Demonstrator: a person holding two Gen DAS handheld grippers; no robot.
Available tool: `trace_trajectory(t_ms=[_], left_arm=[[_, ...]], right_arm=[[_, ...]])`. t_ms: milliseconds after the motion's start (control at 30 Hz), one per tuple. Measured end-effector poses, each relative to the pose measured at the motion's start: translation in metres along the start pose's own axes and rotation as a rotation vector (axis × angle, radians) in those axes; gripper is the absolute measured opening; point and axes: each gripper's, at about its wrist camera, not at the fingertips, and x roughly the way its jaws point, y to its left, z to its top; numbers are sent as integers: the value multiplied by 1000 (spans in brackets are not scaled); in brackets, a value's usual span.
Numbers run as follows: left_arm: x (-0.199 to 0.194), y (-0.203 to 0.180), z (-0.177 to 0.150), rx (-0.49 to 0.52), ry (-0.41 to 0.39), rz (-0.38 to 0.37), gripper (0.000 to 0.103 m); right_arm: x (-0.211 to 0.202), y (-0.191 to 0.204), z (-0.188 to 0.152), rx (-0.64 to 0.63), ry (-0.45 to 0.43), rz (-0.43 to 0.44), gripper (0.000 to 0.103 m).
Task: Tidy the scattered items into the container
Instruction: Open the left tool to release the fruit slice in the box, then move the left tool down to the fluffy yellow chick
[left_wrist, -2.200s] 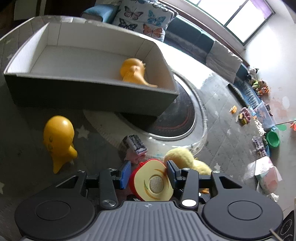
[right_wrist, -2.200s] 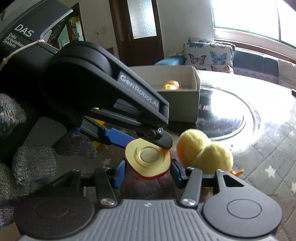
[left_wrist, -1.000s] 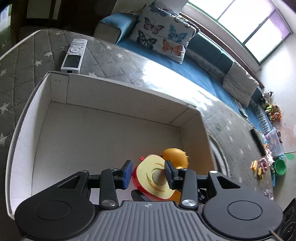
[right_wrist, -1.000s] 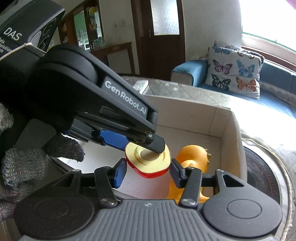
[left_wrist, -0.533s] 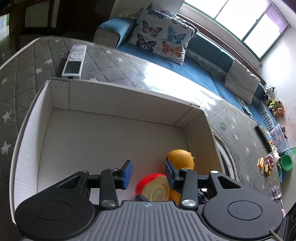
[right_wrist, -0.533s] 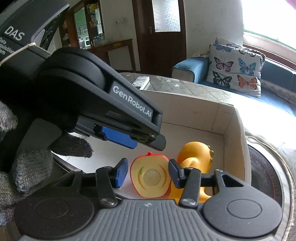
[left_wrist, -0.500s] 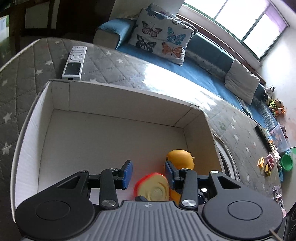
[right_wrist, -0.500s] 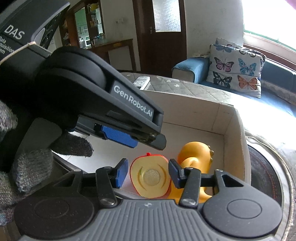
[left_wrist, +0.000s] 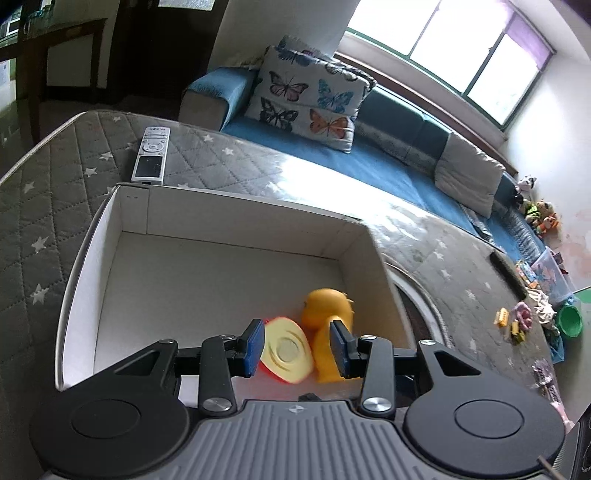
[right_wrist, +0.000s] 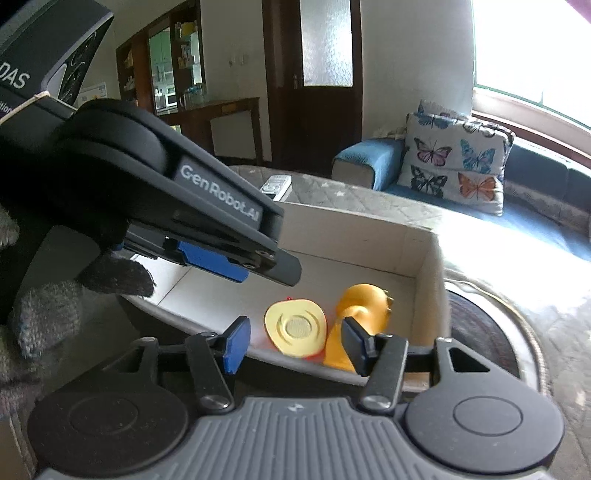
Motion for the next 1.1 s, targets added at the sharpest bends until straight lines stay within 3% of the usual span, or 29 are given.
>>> trace_trajectory(t_ms=[467,567,1100], left_arm=[[-38,-33,-56,58,-18,-41,42],[-42,-36,-68,68,-12,-49,42],[-37,-54,-117,60,65,-108,42]], right_arm=[[-76,5,-48,39,-51,-52,62],[-89,8,-60,38,-54,-72,75],[-129,6,-116,85,-41,-155,81]])
